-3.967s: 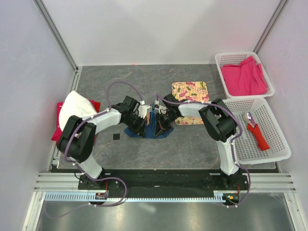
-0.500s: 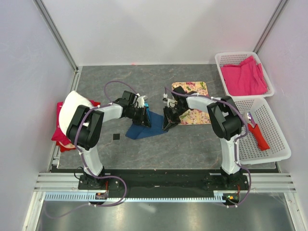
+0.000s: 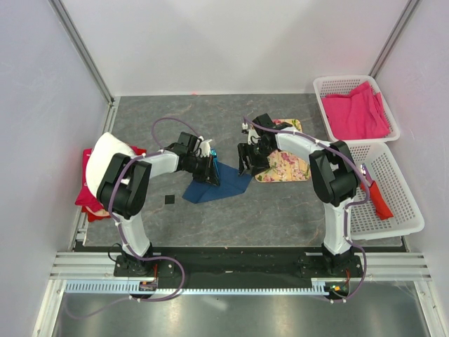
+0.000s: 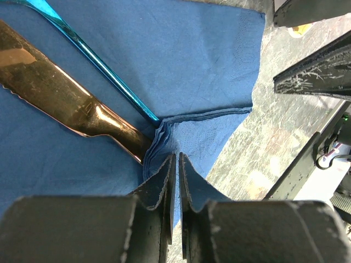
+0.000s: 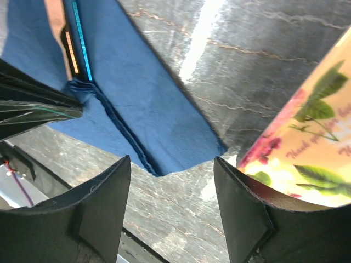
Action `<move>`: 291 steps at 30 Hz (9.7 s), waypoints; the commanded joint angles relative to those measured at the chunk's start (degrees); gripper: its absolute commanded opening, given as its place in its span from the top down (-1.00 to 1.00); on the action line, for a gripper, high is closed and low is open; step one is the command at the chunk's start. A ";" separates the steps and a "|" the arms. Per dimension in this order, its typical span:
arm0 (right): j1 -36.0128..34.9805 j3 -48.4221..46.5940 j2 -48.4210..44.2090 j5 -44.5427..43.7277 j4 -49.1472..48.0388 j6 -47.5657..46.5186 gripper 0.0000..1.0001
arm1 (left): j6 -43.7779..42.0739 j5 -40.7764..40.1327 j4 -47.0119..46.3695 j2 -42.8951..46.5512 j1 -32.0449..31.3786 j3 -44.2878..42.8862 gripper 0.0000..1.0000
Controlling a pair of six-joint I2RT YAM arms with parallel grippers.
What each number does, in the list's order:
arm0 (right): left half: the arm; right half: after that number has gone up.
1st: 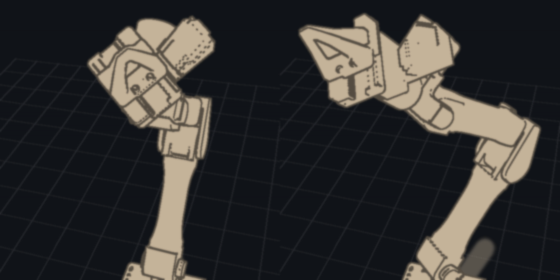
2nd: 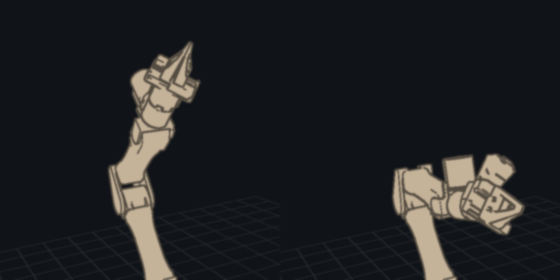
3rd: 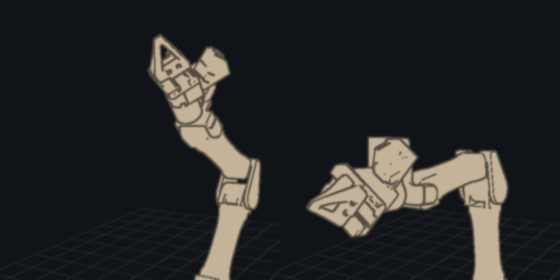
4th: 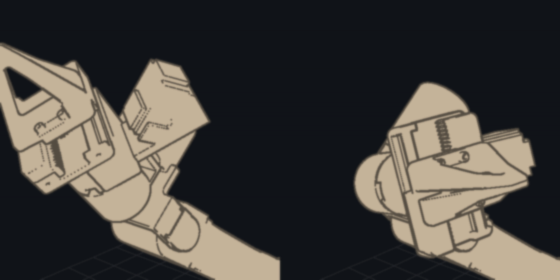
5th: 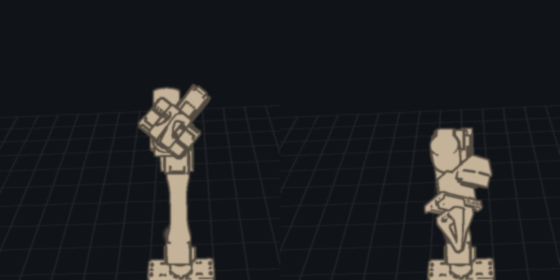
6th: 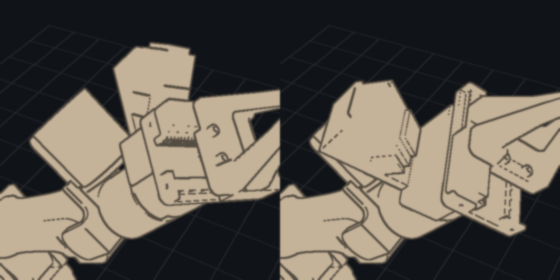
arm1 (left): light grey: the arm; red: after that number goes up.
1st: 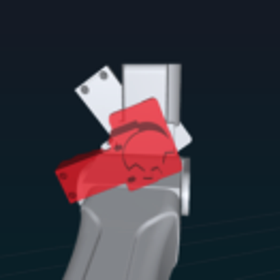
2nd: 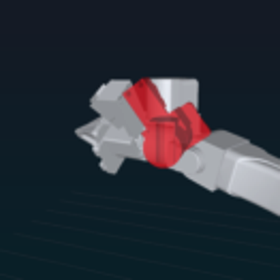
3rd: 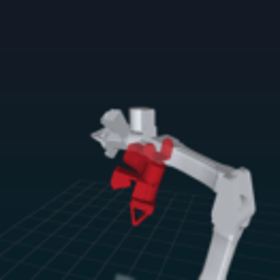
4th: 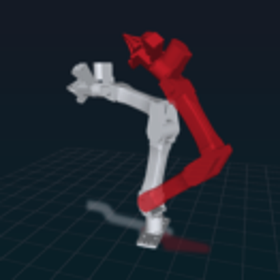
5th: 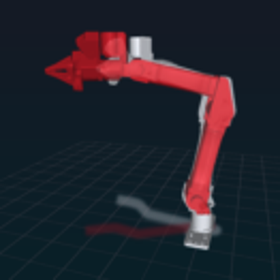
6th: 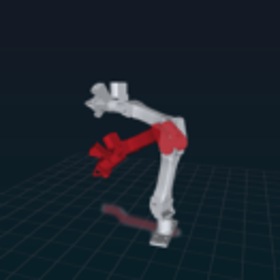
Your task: Place the utensils on the paper napkin and roll it up
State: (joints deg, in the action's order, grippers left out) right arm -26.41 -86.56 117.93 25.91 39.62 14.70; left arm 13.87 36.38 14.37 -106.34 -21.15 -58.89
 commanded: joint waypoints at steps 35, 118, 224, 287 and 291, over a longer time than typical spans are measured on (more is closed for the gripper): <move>-1.80 0.25 1.34 15.13 -6.12 8.59 -0.33 | -2.53 -3.77 0.83 -1.23 -0.04 -0.87 0.76; -8.48 2.19 6.17 20.67 -26.61 33.02 1.00 | -14.75 -5.35 14.46 2.81 0.84 0.89 0.85; -8.74 7.29 5.73 18.13 -29.25 33.21 0.89 | 1.42 -1.05 -0.92 11.60 8.58 11.96 0.91; -9.09 2.46 4.24 17.86 -23.18 26.26 0.55 | -3.67 -12.74 4.70 12.57 7.52 8.98 0.96; -9.09 0.26 4.94 18.03 -23.36 27.05 0.57 | -3.50 -12.74 4.70 11.78 7.52 8.36 0.96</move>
State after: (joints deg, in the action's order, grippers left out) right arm -35.40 -82.78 125.29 43.55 16.19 42.30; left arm 12.53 25.41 18.22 -93.62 -13.63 -48.38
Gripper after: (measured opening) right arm 0.223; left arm 0.028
